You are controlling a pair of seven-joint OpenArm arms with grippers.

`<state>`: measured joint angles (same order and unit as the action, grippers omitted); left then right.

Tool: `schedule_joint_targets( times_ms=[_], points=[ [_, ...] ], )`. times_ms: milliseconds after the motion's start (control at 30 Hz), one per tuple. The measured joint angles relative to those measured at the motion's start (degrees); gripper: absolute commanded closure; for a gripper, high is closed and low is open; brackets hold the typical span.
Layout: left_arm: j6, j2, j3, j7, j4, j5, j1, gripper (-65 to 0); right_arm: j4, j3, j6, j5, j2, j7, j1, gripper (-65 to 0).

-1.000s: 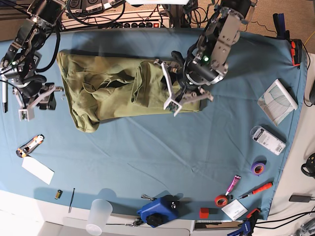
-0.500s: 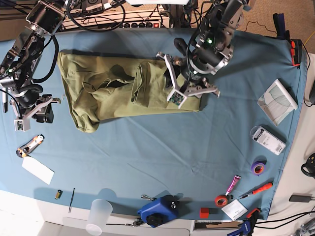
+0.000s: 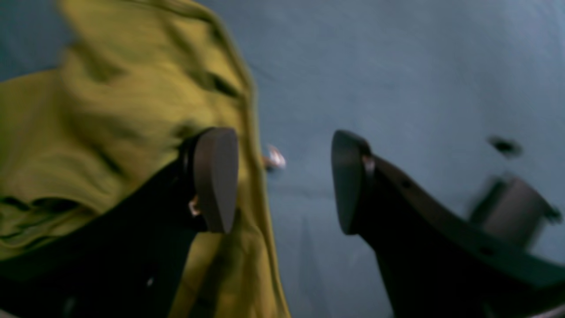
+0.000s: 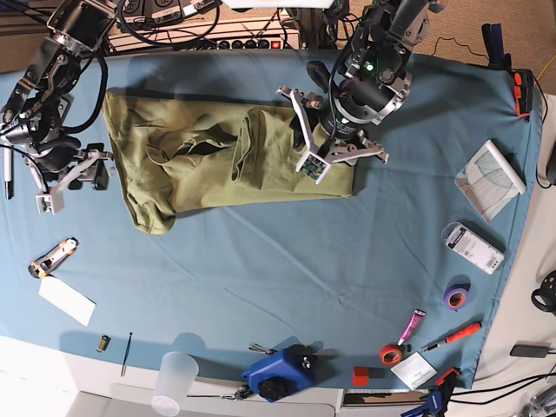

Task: Layout the t-shirt on the table in an organized manner, then fold the t-shirt properly
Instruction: 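Release the left gripper and fold the sleeve end inward with the right gripper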

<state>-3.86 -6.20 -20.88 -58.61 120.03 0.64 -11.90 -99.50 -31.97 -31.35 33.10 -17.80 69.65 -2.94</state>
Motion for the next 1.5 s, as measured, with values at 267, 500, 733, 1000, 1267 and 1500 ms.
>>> schedule_joint_targets(
  times_ms=[267,500,733,1000,1267,1500],
  points=[
    [0.0,0.0,0.0,0.0,0.0,0.0,0.0,-22.5,13.0,-0.1,-3.1,9.1,0.0,2.9,0.1,-33.6],
    [0.0,0.0,0.0,0.4,0.0,0.0,0.0,-22.5,22.2,-0.2,-8.9,21.3,-0.2,2.9,0.7,-33.6],
    [0.0,0.0,0.0,1.3,0.0,0.3,0.0,-22.5,23.2,-0.1,-8.8,30.1,0.1,9.3,0.5,-33.5],
    [0.0,0.0,0.0,1.9,0.0,0.9,0.0,-22.5,23.1,7.6,-8.9,29.1,-0.2,7.2,1.4,-33.5],
    [0.0,0.0,0.0,1.9,0.0,0.9,0.0,-22.5,23.1,11.3,-8.9,21.6,1.5,3.9,5.8,-20.8],
    [0.0,0.0,0.0,1.6,0.0,0.8,0.0,-22.5,23.3,11.4,-9.2,14.6,4.3,1.4,6.8,0.0]
  ],
)
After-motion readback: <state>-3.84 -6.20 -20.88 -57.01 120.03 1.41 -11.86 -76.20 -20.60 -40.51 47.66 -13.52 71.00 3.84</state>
